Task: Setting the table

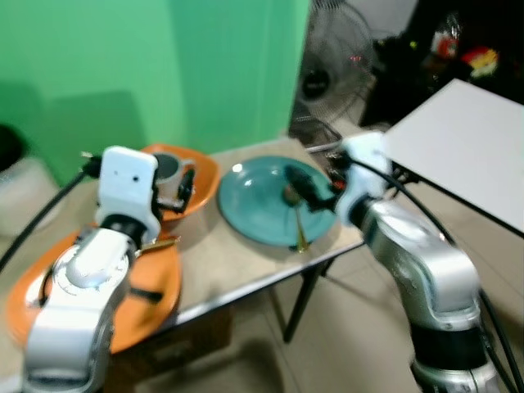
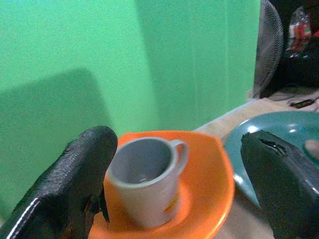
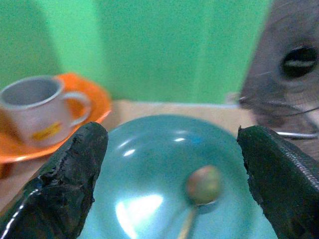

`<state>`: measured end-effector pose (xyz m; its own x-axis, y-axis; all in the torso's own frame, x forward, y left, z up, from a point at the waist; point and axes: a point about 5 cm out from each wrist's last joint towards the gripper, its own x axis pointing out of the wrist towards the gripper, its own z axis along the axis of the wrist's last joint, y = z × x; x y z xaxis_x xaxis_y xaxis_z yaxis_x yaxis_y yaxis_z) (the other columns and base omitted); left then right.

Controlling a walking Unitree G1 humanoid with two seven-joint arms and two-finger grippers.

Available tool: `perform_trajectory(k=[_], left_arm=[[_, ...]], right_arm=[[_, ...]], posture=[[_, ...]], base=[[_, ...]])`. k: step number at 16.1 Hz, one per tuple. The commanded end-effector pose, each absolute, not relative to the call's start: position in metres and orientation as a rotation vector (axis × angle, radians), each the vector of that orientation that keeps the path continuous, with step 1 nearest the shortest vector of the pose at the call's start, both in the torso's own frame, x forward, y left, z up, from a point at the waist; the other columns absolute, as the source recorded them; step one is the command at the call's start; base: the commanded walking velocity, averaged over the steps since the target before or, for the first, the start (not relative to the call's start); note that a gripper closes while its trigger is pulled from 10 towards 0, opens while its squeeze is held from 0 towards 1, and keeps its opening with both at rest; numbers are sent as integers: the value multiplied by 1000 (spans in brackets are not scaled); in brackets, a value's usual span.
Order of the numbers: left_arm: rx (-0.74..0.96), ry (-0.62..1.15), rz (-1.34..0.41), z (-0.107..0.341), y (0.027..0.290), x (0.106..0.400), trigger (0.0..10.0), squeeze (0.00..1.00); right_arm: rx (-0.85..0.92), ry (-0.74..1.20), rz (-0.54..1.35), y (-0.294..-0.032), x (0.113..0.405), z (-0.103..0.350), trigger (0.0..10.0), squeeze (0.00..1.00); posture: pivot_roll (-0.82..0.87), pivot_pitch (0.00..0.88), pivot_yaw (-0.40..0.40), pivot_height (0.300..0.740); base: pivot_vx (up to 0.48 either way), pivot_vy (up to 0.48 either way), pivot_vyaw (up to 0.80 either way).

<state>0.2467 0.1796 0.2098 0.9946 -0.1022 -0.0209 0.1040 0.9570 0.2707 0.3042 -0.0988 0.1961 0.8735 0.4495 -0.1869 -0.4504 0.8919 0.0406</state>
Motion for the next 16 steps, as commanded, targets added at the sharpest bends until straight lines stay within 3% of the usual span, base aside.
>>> perform_trajectory(k=[1,3,4,7,8,14,15,16], left_arm=[[289,2,-158,213,176,243,10000,686],[327,16,-210,213,176,243,10000,600],[366,33,-263,211,176,242,10000,475],[411,81,-374,205,173,242,10000,431],[448,123,-455,197,171,239,10000,310],[465,164,-564,188,162,237,10000,188],[446,164,-584,187,159,235,10000,176],[447,166,-609,186,155,234,10000,176]], right_arm=[[-31,295,453,-103,311,189,10000,0],[-72,357,457,-99,323,192,10000,0],[-137,412,452,-94,338,193,10000,0],[-206,491,401,-90,361,193,10000,0],[-173,526,380,-88,371,192,10000,0],[-174,691,343,-83,381,172,10000,0],[-152,721,321,-85,383,165,5451,0],[-134,748,299,-89,383,160,4039,0]], posture=[[11,10,-52,740],[10,12,-49,740],[7,11,-42,740],[-7,7,-31,740],[-19,6,-29,740],[-50,8,-51,740],[-58,13,-46,740],[-61,14,-44,740]], base=[[0,0,0],[0,0,0],[0,0,0],[0,0,0],[0,0,0],[0,0,0],[0,0,0],[0,0,0]])
